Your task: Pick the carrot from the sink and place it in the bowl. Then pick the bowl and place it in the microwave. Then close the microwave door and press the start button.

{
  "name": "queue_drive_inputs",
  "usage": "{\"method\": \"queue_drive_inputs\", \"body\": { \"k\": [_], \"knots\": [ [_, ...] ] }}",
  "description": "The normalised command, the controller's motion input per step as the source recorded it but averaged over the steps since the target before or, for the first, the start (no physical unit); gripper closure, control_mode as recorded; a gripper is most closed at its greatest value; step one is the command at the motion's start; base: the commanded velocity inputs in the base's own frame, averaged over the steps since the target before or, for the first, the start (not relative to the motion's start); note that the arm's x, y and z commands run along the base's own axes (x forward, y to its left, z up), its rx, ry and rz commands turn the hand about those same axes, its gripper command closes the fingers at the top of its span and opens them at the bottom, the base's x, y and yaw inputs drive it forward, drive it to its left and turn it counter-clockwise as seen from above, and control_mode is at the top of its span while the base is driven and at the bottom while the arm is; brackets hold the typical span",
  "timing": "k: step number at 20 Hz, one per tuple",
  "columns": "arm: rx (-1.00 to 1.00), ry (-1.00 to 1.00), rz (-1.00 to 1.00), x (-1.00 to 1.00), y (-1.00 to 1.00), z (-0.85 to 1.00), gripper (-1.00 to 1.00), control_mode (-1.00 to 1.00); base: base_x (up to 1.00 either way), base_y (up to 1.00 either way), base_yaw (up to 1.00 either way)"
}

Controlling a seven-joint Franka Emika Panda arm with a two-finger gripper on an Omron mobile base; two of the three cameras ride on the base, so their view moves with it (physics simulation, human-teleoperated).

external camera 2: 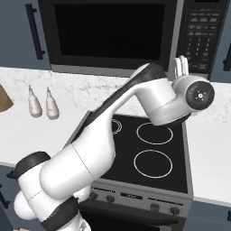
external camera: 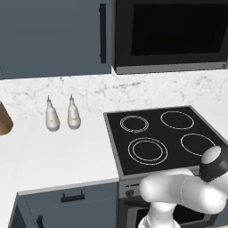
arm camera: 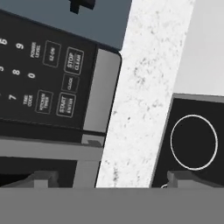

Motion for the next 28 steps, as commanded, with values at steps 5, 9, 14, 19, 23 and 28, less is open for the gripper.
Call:
{"method": "queue_drive_inputs", "body": {
  "k": [5,9,14,19,23,28],
  "knots": [
    [0.10,-0.07,0.00,0.31,0.00,0.00,-1.00,-1.00,0.00,0.00,0.00],
    [0.07,-0.04,0.00,0.31,0.00,0.00,-1.00,-1.00,0.00,0.00,0.00],
    [0.06,-0.04,0.00,0.26,-0.13,0.00,-1.00,-1.00,0.00,0.00,0.00],
    [0.05,-0.02,0.00,0.28,-0.27,0.00,-1.00,-1.00,0.00,0.00,0.00],
    [0.04,-0.02,0.00,0.27,-0.23,0.00,-1.00,-1.00,0.00,0.00,0.00],
    [0.03,-0.01,0.00,0.33,-0.14,-0.03,-1.00,-1.00,0.00,0.00,0.00]
  ]
}}
